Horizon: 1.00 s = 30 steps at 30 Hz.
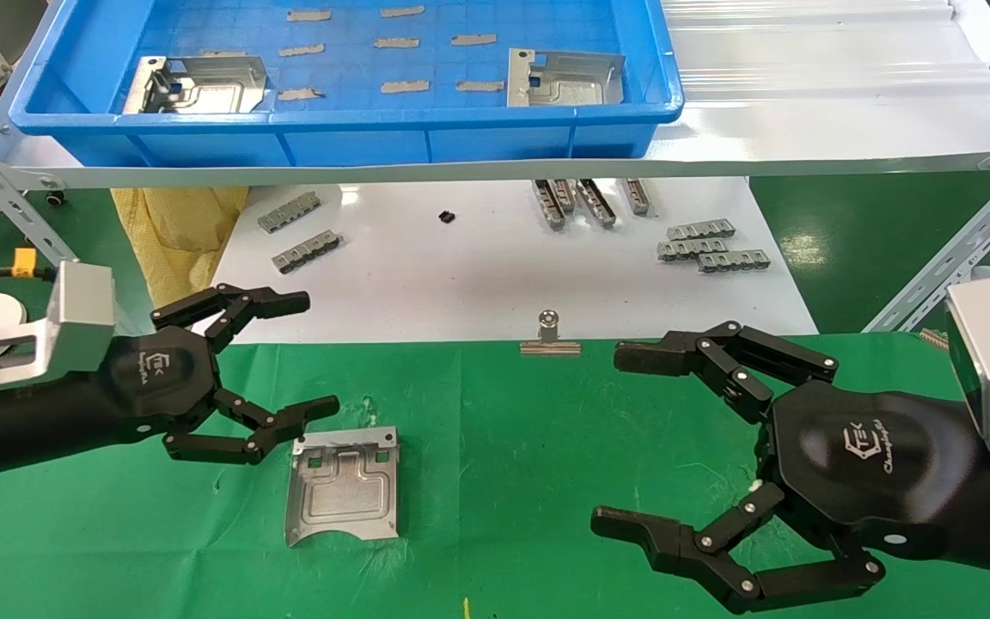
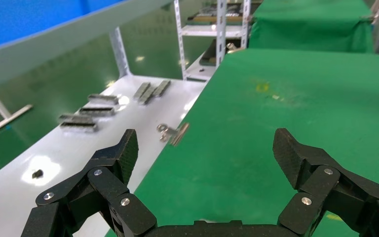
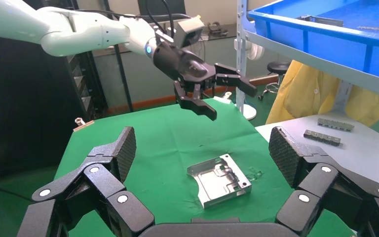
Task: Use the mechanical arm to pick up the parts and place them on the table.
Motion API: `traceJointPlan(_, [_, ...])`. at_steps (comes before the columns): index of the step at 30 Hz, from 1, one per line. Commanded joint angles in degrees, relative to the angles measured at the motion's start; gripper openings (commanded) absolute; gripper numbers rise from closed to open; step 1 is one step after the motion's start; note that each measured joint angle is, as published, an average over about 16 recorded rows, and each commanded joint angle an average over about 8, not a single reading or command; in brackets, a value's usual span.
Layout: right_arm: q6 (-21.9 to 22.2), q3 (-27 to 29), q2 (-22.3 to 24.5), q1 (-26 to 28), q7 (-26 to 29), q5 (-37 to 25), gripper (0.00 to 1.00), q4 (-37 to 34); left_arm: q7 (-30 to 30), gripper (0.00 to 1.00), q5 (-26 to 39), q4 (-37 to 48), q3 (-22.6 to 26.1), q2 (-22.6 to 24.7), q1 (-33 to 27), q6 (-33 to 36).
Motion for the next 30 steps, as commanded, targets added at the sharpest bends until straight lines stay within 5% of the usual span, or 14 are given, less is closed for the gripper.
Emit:
traceJointPlan(1, [0.00, 0.00, 0.00, 0.00, 0.00, 0.00, 1.00, 0.00, -1.67, 1.00, -0.69, -2.54, -0.60, -0.66, 1.00, -0.18])
traceJointPlan(30, [0.01, 0.00, 0.00, 0.00, 0.00, 0.01, 1.00, 0.00, -24.84, 1.00, -10.27, -38.05, -8.98, -9.79, 14.94, -2.65])
